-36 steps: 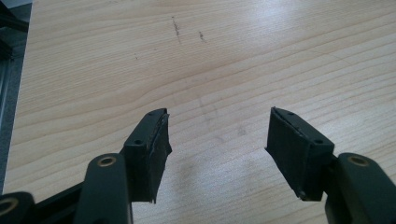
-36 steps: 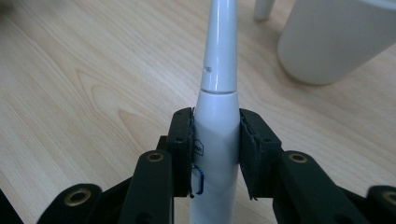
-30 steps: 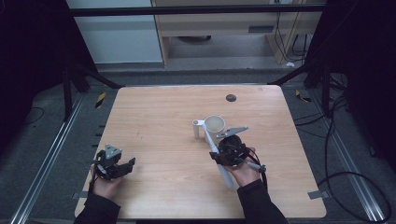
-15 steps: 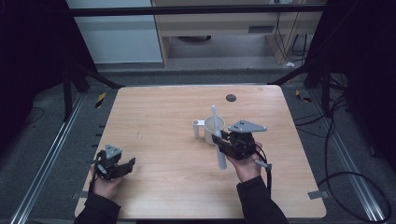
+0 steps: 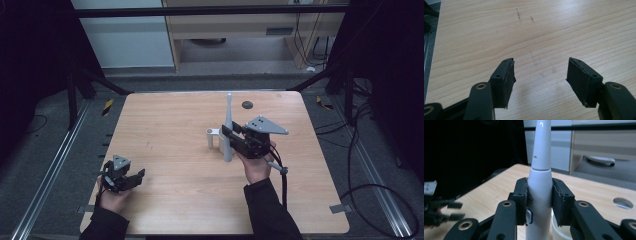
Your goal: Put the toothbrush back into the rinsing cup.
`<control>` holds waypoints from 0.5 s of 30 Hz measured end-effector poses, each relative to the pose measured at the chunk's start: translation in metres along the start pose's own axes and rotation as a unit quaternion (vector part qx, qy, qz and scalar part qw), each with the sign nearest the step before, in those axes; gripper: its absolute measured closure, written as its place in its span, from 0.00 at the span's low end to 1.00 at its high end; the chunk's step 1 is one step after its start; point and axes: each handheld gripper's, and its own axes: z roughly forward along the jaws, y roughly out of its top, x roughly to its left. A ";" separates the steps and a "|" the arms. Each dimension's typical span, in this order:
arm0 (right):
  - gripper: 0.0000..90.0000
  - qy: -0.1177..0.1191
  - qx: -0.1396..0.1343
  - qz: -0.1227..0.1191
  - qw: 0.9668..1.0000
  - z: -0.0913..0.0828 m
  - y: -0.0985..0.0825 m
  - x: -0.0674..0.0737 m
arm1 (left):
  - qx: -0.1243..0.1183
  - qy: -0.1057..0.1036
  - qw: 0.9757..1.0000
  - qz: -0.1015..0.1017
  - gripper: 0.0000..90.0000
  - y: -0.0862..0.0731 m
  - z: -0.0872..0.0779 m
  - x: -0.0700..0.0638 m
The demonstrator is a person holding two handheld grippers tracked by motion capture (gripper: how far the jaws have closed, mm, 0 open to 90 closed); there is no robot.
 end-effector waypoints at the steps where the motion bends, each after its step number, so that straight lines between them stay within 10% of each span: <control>1: 0.75 0.000 -0.008 0.002 1.000 0.001 0.002 -0.001 | 0.000 0.001 1.000 0.000 0.42 0.000 0.000 0.000; 15: 0.75 -0.041 -0.069 0.035 0.996 0.025 0.020 -0.030 | 0.001 0.000 1.000 -0.001 0.42 0.000 0.001 0.001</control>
